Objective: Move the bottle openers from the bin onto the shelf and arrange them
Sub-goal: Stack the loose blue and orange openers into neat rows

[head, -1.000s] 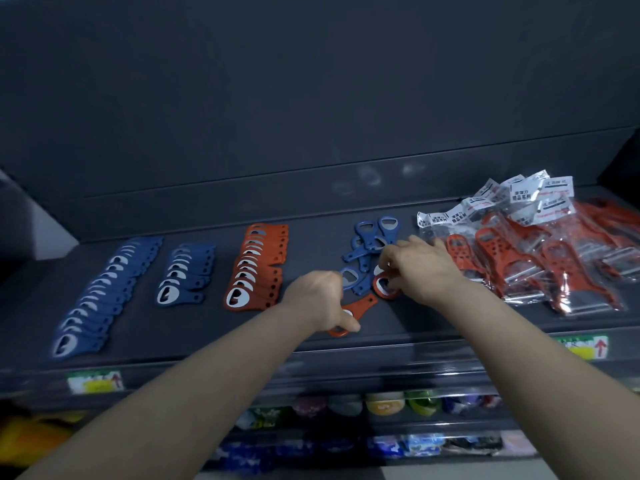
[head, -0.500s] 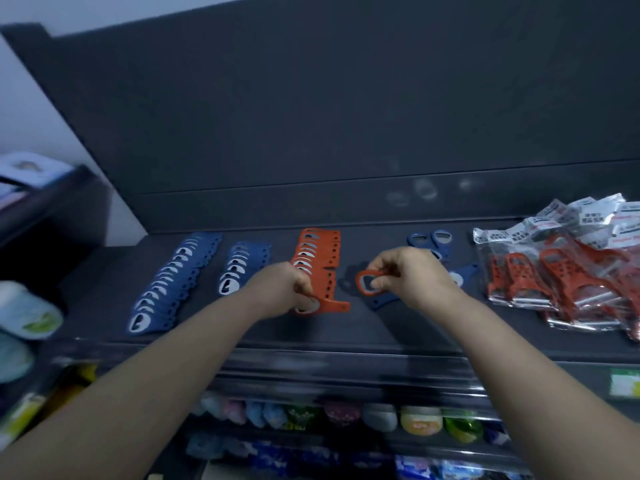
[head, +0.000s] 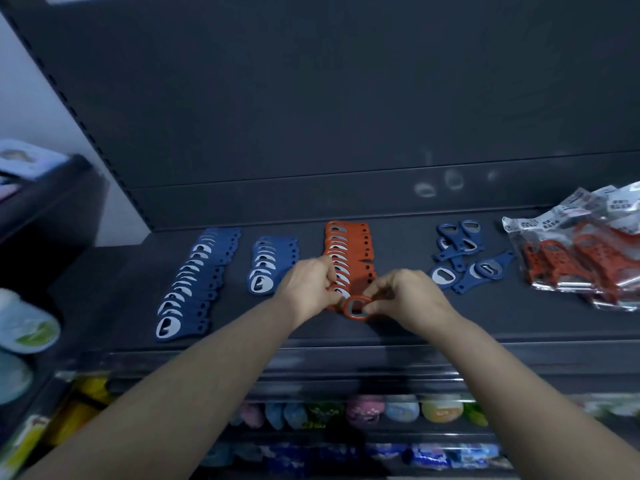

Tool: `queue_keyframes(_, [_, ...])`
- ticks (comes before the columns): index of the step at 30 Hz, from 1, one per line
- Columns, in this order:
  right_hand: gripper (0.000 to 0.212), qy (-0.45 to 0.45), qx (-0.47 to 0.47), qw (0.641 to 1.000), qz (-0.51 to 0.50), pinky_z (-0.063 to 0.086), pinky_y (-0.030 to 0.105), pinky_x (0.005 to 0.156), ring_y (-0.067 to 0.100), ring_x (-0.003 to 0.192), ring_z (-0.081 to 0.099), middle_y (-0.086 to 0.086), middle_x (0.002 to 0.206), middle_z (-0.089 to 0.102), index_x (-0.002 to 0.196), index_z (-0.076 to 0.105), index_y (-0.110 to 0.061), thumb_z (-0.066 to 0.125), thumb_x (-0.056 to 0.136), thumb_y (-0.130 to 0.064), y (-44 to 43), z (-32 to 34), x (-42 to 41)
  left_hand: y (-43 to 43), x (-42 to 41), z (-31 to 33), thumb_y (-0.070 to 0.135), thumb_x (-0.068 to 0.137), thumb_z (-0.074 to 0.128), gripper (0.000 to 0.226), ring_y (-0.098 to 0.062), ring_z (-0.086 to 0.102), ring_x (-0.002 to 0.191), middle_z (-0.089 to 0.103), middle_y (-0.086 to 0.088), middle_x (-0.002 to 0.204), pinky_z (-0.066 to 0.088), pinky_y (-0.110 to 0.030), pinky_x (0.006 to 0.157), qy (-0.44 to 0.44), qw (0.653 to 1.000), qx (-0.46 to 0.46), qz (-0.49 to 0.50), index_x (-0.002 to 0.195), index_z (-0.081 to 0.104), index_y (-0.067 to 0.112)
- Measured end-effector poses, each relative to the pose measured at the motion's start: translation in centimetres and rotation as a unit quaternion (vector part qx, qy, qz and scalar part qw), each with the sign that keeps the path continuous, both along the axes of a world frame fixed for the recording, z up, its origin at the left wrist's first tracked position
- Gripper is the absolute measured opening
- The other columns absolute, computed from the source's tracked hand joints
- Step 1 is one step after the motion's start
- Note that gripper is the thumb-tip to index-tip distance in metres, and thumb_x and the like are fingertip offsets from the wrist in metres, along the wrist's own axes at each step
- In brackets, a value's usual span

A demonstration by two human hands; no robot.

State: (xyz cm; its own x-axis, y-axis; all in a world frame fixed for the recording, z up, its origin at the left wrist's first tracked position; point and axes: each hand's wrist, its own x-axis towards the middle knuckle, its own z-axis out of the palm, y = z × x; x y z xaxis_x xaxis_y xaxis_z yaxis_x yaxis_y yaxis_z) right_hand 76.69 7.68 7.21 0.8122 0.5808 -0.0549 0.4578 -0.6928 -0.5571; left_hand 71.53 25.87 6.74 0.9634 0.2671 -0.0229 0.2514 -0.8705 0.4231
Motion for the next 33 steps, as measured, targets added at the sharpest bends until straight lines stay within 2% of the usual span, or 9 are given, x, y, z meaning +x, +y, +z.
queue_keyframes(4, [0.020,-0.058,-0.030,0.998,-0.011,0.046,0.026,0.076,0.011,0.094,0.063,-0.013,0.092,0.071,0.093,0.071,-0.038,0.075,0.074,-0.042,2.6,-0.9,-1.0,1.6,-0.5,0.2,0.023,0.088,0.064,0.010,-0.021,0.062,0.093,0.067,-0.001,0.096,0.050,-0.036,0.082,-0.060,0.998,0.006,0.017,0.097,0.060,0.019])
queue_keyframes(9, [0.025,-0.144,-0.066,0.987,-0.021,0.042,0.031,0.080,0.018,0.106,0.058,-0.007,0.108,0.065,0.107,0.067,-0.035,0.068,0.082,-0.039,4.9,-1.6,-1.4,2.8,-0.9,0.9,0.018,0.094,0.051,0.019,-0.022,0.060,0.104,0.066,0.000,0.106,0.050,-0.036,0.085,-0.057,0.998,0.033,0.005,0.111,0.059,0.019])
queue_keyframes(15, [0.017,-0.201,-0.058,0.977,-0.042,0.040,0.030,0.079,0.018,0.104,0.055,-0.007,0.102,0.062,0.104,0.067,-0.034,0.060,0.089,-0.036,3.8,-1.2,-1.7,1.8,0.1,1.2,0.017,0.094,0.051,0.021,-0.022,0.059,0.106,0.065,0.001,0.113,0.050,-0.036,0.087,-0.057,0.997,0.043,-0.011,0.112,0.060,0.023])
queue_keyframes(18, [0.018,-0.203,-0.072,0.974,-0.066,0.041,0.031,0.078,0.020,0.105,0.056,-0.006,0.103,0.062,0.105,0.066,-0.034,0.057,0.090,-0.033,1.7,-0.8,-0.8,1.1,1.1,1.3,0.019,0.094,0.053,0.022,-0.022,0.056,0.112,0.062,0.001,0.119,0.048,-0.035,0.087,-0.048,0.996,0.078,-0.021,0.113,0.060,0.025])
queue_keyframes(21, [0.029,-0.210,-0.101,0.967,-0.103,0.040,0.032,0.079,0.022,0.106,0.055,-0.003,0.106,0.063,0.113,0.066,-0.033,0.052,0.092,-0.019,-0.8,-1.1,0.6,0.1,2.5,1.4,0.021,0.094,0.054,0.022,-0.021,0.054,0.115,0.061,0.002,0.121,0.045,-0.033,0.087,-0.041,0.996,0.083,-0.018,0.114,0.061,0.026])
queue_keyframes(23, [0.038,-0.222,-0.139,0.956,-0.135,0.040,0.033,0.082,0.023,0.108,0.053,-0.002,0.110,0.063,0.117,0.064,-0.031,0.051,0.088,-0.010,-2.8,-1.4,1.9,-1.0,3.6,1.4,0.022,0.093,0.054,0.021,-0.021,0.055,0.115,0.063,0.003,0.119,0.045,-0.033,0.087,-0.037,0.996,0.074,-0.019,0.112,0.061,0.027])
queue_keyframes(26, [0.045,-0.213,-0.210,0.940,-0.162,0.038,0.038,0.092,0.025,0.114,0.047,0.001,0.120,0.057,0.125,0.055,-0.026,0.048,0.085,-0.009,-5.7,-1.3,4.0,-3.4,5.6,1.2,0.023,0.092,0.055,0.021,-0.020,0.057,0.114,0.064,0.003,0.118,0.046,-0.032,0.087,-0.026,0.997,0.068,-0.037,0.111,0.061,0.027])
queue_keyframes(30, [0.048,-0.171,-0.254,0.940,-0.149,0.037,0.037,0.095,0.026,0.124,0.041,0.003,0.137,0.046,0.137,0.041,-0.020,0.041,0.090,-0.011,-8.5,-1.6,6.5,-7.0,8.2,0.7,0.021,0.091,0.056,0.022,-0.023,0.058,0.114,0.064,0.000,0.119,0.047,-0.034,0.092,-0.007,0.997,0.053,-0.062,0.113,0.061,0.023])
queue_keyframes(33, [0.050,-0.145,-0.223,0.960,-0.091,0.043,0.036,0.095,0.026,0.122,0.045,0.001,0.137,0.048,0.135,0.047,-0.022,0.042,0.088,-0.007,-10.0,-1.8,8.0,-8.9,10.0,0.6,0.021,0.092,0.056,0.023,-0.023,0.057,0.113,0.063,-0.002,0.119,0.047,-0.035,0.093,0.005,0.996,0.057,-0.070,0.115,0.060,0.021])
